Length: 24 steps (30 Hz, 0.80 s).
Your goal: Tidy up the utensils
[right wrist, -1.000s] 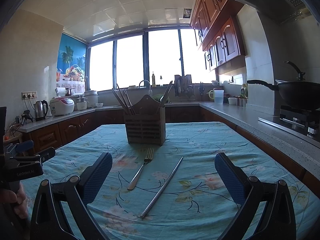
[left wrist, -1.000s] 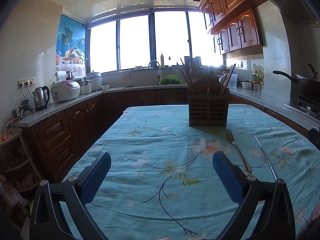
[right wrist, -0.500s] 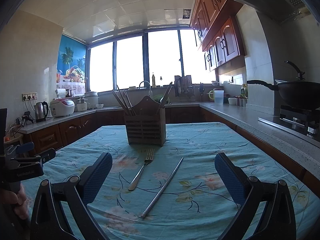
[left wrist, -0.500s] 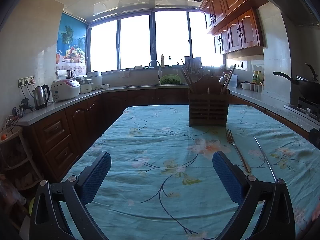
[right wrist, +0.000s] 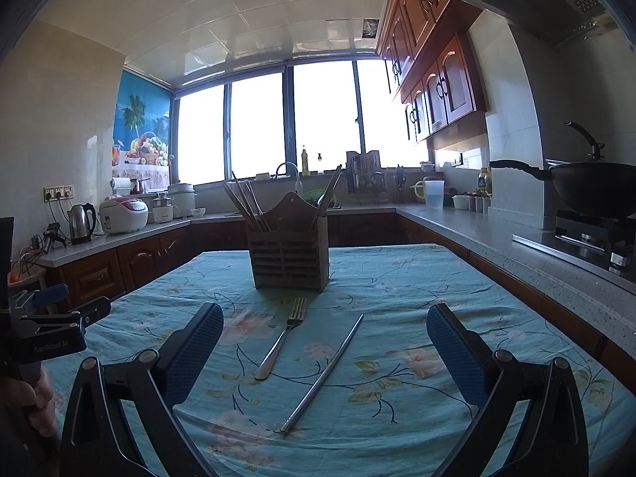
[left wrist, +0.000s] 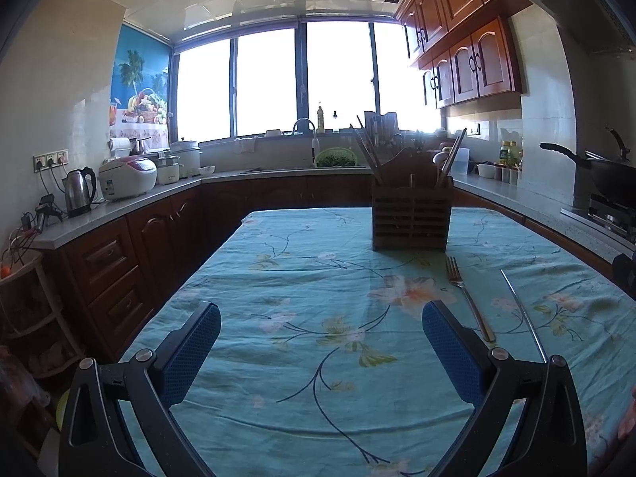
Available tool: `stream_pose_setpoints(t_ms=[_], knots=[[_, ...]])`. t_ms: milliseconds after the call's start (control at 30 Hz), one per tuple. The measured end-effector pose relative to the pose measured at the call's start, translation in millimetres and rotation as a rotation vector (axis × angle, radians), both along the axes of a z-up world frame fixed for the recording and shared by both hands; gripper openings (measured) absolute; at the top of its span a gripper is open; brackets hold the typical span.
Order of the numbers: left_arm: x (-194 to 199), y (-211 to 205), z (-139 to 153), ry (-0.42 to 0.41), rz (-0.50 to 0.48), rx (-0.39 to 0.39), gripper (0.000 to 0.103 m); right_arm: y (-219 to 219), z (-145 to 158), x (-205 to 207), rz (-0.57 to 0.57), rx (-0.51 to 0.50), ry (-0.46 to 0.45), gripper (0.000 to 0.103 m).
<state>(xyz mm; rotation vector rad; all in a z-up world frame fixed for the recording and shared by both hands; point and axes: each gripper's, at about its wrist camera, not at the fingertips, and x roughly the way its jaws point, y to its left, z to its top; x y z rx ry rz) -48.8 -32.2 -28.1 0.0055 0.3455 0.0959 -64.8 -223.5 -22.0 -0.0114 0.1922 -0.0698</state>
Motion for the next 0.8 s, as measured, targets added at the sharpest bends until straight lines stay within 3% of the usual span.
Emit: stream_pose_setpoints(t_ms=[800], knots=[[1.5, -7.2, 2.2, 0.014, -0.003, -0.007, 0.102, 1.3, 1.5, 0.7, 0.0, 0.012, 0.004, 0.103]])
